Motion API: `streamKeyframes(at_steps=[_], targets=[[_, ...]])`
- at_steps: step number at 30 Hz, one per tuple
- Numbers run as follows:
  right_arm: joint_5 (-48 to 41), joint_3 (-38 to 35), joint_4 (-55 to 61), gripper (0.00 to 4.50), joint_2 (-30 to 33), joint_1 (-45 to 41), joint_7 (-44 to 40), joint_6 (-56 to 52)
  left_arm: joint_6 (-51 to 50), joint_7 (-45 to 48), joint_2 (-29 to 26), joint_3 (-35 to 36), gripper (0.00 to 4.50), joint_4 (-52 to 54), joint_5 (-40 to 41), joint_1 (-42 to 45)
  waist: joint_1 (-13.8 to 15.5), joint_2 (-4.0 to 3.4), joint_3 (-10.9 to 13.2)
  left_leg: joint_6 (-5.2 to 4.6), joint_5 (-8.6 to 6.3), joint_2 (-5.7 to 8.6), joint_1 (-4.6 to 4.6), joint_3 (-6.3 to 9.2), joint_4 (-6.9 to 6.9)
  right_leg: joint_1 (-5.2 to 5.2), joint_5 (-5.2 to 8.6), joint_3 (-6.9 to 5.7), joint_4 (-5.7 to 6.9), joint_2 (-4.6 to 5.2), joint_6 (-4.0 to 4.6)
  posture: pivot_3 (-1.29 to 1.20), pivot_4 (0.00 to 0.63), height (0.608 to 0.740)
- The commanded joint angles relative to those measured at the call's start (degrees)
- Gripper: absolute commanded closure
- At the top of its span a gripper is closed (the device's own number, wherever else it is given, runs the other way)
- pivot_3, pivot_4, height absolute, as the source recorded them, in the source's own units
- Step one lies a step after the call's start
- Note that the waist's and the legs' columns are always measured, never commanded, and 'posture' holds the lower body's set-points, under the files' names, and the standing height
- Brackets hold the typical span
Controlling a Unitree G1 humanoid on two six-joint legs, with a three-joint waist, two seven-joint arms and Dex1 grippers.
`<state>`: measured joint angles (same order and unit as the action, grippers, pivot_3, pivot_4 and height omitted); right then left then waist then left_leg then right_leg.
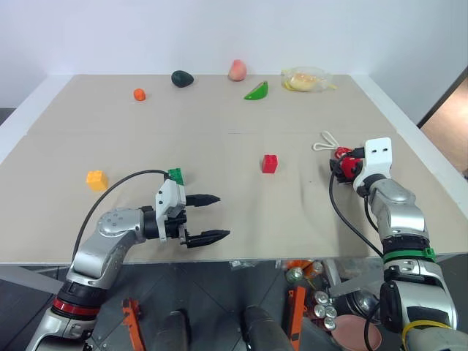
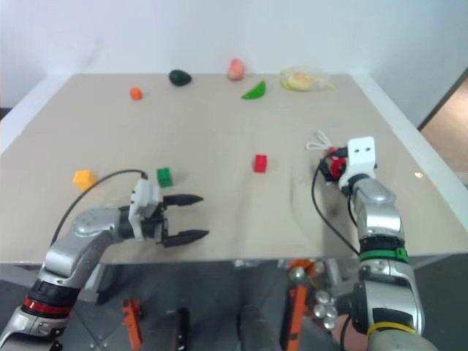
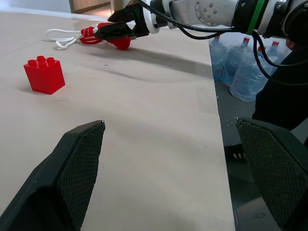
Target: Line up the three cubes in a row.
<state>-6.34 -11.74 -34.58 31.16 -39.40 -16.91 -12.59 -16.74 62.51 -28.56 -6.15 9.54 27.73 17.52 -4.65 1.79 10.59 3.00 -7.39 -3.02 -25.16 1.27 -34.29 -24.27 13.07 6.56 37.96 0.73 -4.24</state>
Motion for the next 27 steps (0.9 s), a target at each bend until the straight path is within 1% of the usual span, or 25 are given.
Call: streamKeyframes(at_steps=[1, 4, 7, 10, 13, 17, 22, 27], targets=[[-3.2, -3.8, 5.3, 0.03, -0.1, -2.4, 1.1, 1.4, -0.3, -1.1, -0.3, 1.7, 0.00, 2.5, 1.1, 0.0, 0.0, 0.00, 0.0, 0.00, 0.00, 0.00, 0.00, 0.00, 0.00, 0.00, 0.00, 0.00, 0.00, 0.00, 0.00, 0.00, 0.150, 0.740], [-4.5, -2.4, 13.8, 0.03, -0.4, 0.5, -1.5, -0.9, -0.4, -1.5, -0.7, 2.3, 0.00, 2.5, 1.7, -0.3, 0.0, -0.01, 0.0, 0.00, 0.00, -0.01, 0.00, 0.01, 0.02, -0.01, 0.00, 0.00, 0.00, -0.01, 0.00, 0.00, 0.150, 0.740], [-3.9, -0.3, 22.6, 0.03, -0.1, 4.4, -3.0, -3.4, -0.5, -2.1, -0.8, 3.2, 0.00, 2.6, 2.1, -0.5, 0.1, -0.02, 0.0, -0.01, -0.01, -0.04, 0.01, 0.02, 0.08, -0.03, 0.03, 0.00, 0.00, -0.04, -0.01, 0.00, 0.150, 0.740], [-5.4, 1.1, 31.4, 0.03, 0.7, 8.4, -5.7, -9.6, -1.0, -2.0, -1.0, 4.5, 0.00, 2.7, 3.4, -0.7, 0.2, -0.02, 0.0, -0.01, -0.01, -0.03, 0.00, 0.05, 0.11, -0.03, 0.07, -0.02, 0.00, -0.04, 0.02, 0.00, 0.150, 0.740], [-7.1, 2.7, 37.4, 0.03, 2.0, 11.2, -8.9, -15.5, -0.6, -2.0, -1.1, 5.0, 0.00, 1.6, 3.3, -0.4, 0.2, -0.02, 0.0, -0.02, -0.01, -0.03, -0.01, 0.03, 0.09, -0.02, 0.07, -0.02, 0.00, -0.02, 0.03, 0.00, 0.150, 0.740], [-8.2, 5.2, 41.0, 0.03, 1.5, 12.1, -9.5, -25.2, 0.4, -2.0, 0.1, 5.2, 0.00, -0.6, 3.3, 0.8, 0.1, -0.02, 0.0, -0.02, -0.01, -0.04, 0.04, 0.02, 0.04, -0.02, 0.02, -0.02, 0.00, -0.02, 0.10, 0.00, 0.150, 0.740], [-7.4, 8.5, 41.4, 0.03, -1.9, 10.7, -7.5, -29.6, 2.8, -3.4, 3.1, 5.8, 0.00, -4.3, 2.6, 2.8, 0.1, -0.01, 0.0, -0.03, -0.01, -0.04, 0.03, 0.02, 0.00, -0.02, 0.00, -0.03, 0.00, -0.02, 0.12, 0.00, 0.150, 0.740], [-4.9, 11.7, 37.9, 0.03, -6.0, 8.0, -4.3, -30.9, 6.2, -6.3, 6.0, 5.7, 0.00, -7.1, 0.5, 4.7, 0.1, -0.01, 0.0, -0.02, -0.01, -0.04, 0.00, 0.02, 0.02, -0.05, 0.01, -0.03, 0.00, -0.03, 0.09, 0.00, 0.150, 0.740]])
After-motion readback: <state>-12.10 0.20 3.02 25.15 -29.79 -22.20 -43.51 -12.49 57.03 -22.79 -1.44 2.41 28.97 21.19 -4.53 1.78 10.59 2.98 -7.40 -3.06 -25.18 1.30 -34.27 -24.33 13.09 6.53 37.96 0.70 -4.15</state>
